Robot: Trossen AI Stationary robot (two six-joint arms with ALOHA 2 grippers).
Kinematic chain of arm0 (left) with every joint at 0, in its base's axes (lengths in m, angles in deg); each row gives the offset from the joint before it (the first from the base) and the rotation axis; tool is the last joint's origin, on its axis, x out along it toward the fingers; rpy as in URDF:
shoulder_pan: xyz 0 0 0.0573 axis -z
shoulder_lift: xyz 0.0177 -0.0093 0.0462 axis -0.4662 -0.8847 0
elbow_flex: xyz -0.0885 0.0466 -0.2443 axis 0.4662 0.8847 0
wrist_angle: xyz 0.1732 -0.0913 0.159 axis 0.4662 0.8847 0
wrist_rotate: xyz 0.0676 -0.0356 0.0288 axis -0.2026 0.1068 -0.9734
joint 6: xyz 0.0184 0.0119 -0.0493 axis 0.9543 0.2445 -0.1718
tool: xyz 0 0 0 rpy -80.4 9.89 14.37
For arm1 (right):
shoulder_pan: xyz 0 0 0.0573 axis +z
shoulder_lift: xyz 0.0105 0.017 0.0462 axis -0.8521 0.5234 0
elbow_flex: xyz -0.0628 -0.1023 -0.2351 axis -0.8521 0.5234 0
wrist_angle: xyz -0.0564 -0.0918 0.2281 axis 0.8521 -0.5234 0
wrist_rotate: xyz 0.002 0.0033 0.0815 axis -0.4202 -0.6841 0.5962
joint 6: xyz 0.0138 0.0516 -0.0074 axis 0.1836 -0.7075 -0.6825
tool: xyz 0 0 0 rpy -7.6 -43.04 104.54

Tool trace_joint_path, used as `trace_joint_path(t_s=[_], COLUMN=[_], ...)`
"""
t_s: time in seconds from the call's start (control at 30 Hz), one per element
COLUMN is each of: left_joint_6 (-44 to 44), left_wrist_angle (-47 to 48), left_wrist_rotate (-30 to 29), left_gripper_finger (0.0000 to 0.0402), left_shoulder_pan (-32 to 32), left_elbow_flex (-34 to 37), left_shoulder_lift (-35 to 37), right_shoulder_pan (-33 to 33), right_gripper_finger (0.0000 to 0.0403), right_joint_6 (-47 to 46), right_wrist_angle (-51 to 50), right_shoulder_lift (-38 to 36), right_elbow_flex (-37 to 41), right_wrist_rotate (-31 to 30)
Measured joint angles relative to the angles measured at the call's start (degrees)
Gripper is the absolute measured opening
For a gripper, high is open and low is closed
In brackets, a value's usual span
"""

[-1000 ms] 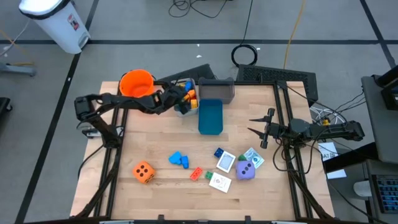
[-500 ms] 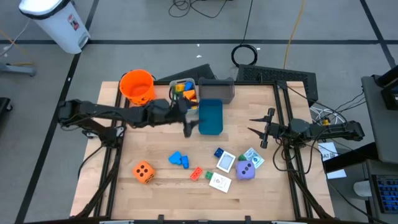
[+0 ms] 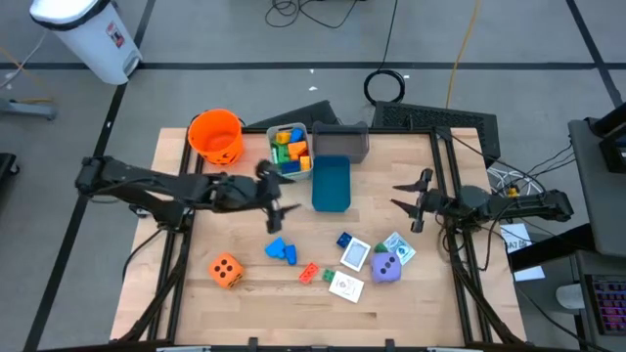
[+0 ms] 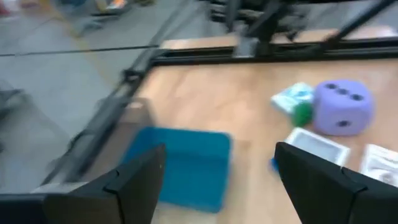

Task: Pick & Place Toys
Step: Put the small blue gamepiece into the white bin

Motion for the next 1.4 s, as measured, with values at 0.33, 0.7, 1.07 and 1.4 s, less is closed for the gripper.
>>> trace_joint_path(t_s=[0.33, 0.7, 1.07, 1.4], left_joint_6=[-1.83, -3.57, -5.73, -5.76], left_wrist_angle=[-8.77, -28.11, -27.56, -27.73], left_wrist_rotate=[-5.87, -12.23, -12.19, -12.19], left_gripper_finger=[0.0274, 0.0282, 0.0283, 0.0283], left_shoulder_pan=[-1.22, -1.23, -1.23, -1.23], left_elbow_flex=[22.44, 35.54, 35.56, 35.56], left_shoulder_lift=[22.23, 33.37, 29.33, 26.23], right_shoulder_pan=[0.08, 12.30, 14.34, 14.32], right_gripper_finger=[0.0170, 0.0245, 0.0308, 0.0291], right_joint_6=[-22.36, -12.53, -31.71, -35.31], right_wrist_angle=[20.48, 33.17, -15.74, -29.79], right_shoulder_lift=[7.12, 40.98, 72.89, 88.37], right_elbow_flex=[0.01, -17.77, -47.43, -56.93], right_wrist_rotate=[5.75, 10.24, -1.82, -0.15])
